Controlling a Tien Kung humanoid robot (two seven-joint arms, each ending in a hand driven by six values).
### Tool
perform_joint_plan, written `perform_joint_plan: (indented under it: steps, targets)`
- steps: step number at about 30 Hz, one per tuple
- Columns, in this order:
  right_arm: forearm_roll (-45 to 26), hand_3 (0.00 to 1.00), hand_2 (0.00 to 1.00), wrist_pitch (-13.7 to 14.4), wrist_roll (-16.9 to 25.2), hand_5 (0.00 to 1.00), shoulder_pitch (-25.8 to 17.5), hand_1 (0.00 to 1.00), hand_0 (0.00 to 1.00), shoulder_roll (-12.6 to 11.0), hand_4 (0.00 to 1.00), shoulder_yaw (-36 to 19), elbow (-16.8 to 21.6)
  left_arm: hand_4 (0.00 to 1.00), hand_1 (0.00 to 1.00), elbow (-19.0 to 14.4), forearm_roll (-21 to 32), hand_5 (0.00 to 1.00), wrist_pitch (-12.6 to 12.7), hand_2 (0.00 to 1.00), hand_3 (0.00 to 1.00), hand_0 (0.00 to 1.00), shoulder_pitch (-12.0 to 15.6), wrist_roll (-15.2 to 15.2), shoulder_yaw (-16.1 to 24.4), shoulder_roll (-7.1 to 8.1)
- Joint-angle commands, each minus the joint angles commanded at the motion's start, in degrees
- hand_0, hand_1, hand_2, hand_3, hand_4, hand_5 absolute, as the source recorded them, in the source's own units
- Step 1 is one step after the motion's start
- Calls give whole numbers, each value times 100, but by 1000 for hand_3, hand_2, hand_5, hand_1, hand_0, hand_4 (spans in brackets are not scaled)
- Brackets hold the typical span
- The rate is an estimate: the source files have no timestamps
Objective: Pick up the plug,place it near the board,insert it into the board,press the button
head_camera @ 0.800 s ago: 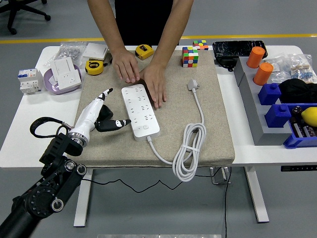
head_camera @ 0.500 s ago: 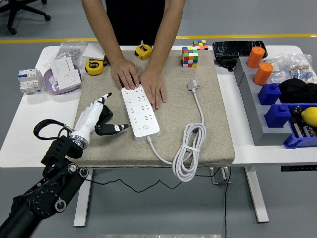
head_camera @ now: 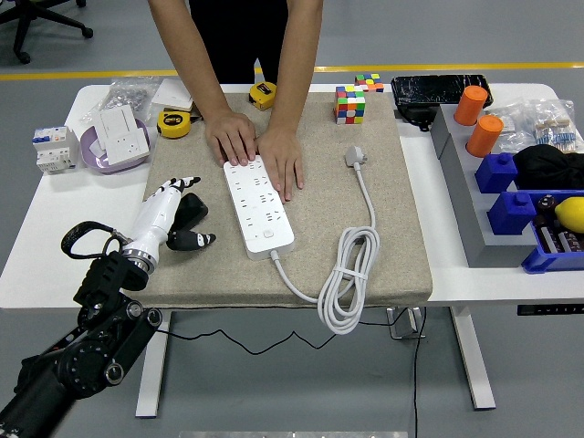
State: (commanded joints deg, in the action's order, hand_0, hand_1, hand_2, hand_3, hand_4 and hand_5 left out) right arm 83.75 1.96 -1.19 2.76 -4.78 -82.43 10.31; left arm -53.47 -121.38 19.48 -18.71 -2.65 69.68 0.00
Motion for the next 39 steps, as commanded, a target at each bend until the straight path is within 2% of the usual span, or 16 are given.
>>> perform_joint_plan:
  steps: [1, 6, 7, 12, 13, 18, 19, 24, 25, 26, 30, 31, 36, 37, 39]
  targets:
    - [0, 846, 868, -1, 1, 906, -1, 911, 998, 0, 998, 0, 0, 998, 775, 39, -14, 58, 55, 686, 699, 729, -12, 18, 15, 0]
    - [0, 846, 868, -3, 7, 906, 2, 911, 998, 2, 998, 1, 0, 998, 775, 183, -75, 58, 231, 686, 699, 729, -57, 69, 74, 0]
    - [-3, 847, 867, -3, 8, 906, 2, 911, 998, 2, 998, 4, 0, 998, 682, 203, -87, 61, 250, 578, 581, 643, -63, 73, 81, 0]
    - [6, 847, 867, -5, 12, 906, 4, 911, 998, 2, 998, 2, 0, 998, 682, 361, -192, 61, 312, 578, 581, 643, -105, 71, 117, 0]
    - [8, 846, 867, -5, 13, 905, 3, 911, 998, 1, 998, 2, 0, 998, 554, 387, -206, 66, 317, 464, 490, 516, -110, 70, 126, 0]
    - [15, 846, 867, -4, 19, 905, 6, 911, 998, -3, 998, 3, 0, 998, 554, 497, -339, 66, 369, 464, 490, 516, -141, 67, 165, 0]
    - [22, 844, 865, -2, 20, 905, 7, 911, 998, -4, 998, -3, 0, 998, 475, 516, -358, 80, 384, 412, 478, 481, -143, 72, 176, 0]
    - [34, 844, 865, -1, 24, 905, 1, 911, 998, -7, 998, -8, 0, 998, 475, 560, -472, 80, 459, 412, 478, 481, -150, 83, 195, 0]
    - [33, 845, 864, -3, 25, 904, -1, 910, 998, -7, 998, -5, 0, 996, 427, 575, -483, 79, 486, 391, 464, 460, -153, 91, 198, 0]
    - [32, 845, 864, -5, 27, 904, -2, 910, 998, -6, 998, 0, 0, 996, 427, 592, -489, 79, 515, 391, 464, 460, -158, 101, 203, 0]
    - [35, 845, 864, -8, 39, 904, -4, 910, 998, -4, 998, 3, 0, 996, 427, 651, -450, 79, 620, 391, 464, 460, -178, 175, 206, 0]
    - [35, 844, 863, -10, 42, 904, -4, 911, 998, -5, 998, 4, 0, 974, 386, 666, -412, 118, 659, 379, 452, 418, -183, 212, 206, 0]
    - [45, 844, 863, -12, 44, 904, -11, 911, 998, -6, 998, 0, 0, 974, 386, 656, -280, 118, 782, 379, 452, 418, -193, 328, 184, 0]
    - [47, 843, 863, -12, 43, 904, -11, 911, 998, -6, 998, -2, 0, 839, 375, 645, -251, 199, 795, 369, 448, 387, -197, 341, 175, 0]
    - [44, 843, 863, -13, 44, 904, -8, 911, 998, -9, 998, 4, 0, 839, 375, 611, -170, 199, 794, 369, 448, 387, -216, 367, 156, 0]
